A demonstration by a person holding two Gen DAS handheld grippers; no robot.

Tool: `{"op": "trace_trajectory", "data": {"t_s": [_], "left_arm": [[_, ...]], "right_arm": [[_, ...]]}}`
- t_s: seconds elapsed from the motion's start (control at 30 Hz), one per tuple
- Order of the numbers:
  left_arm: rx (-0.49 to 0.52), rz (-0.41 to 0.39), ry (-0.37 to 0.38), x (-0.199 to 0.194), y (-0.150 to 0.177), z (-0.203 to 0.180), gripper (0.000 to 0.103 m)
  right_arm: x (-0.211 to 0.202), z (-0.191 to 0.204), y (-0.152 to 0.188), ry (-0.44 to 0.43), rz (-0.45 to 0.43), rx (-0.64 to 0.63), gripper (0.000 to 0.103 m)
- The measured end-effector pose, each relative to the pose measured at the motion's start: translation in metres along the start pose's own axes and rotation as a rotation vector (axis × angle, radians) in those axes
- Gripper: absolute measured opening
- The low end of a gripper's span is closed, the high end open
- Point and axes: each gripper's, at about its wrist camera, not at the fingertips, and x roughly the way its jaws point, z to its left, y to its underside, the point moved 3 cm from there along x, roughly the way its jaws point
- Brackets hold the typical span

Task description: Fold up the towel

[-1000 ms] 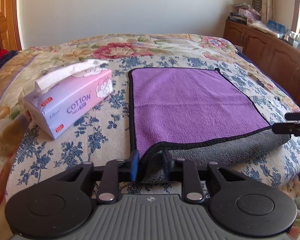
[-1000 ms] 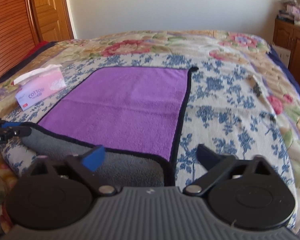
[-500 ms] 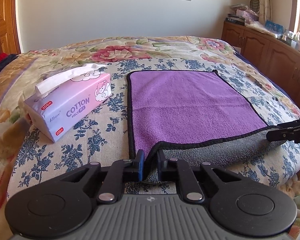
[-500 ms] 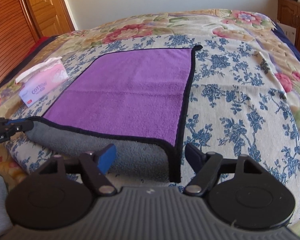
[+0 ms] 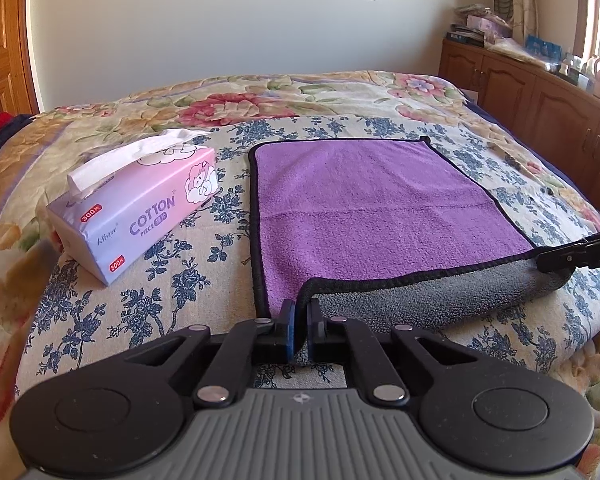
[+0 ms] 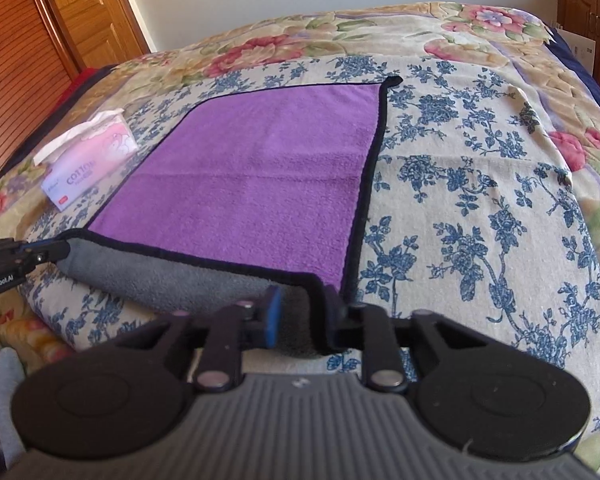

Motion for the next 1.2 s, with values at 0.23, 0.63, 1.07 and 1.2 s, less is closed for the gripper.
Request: {"op": "trace_trajectory", "data": {"t_s": [0.23, 0.63, 1.07, 1.2], "left_arm": [[-0.006, -0.011, -0.011, -0.006, -0.001, -0.002, 0.006], [0.015, -0.025, -0.068, -0.016, -0.017, -0.015, 0.006], [0.006, -0.043, -0.092, -0.026, -0.029, -0.017, 0.006], [0.006, -0.068, -0.085, -0.029, -0.035, -0.018, 0.006]], "right_arm": [[-0.004, 0.004, -0.001, 0.014, -0.017, -0.032, 0.005], [-0.015, 0.007, -0.01, 0.004, -0.089, -0.025, 0.004], [-0.031, 0.023, -0.028, 0.013, -0.215, -0.078, 0.004], [-0.038, 0.026, -0.032, 0.005, -0.259, -0.088, 0.004]]}}
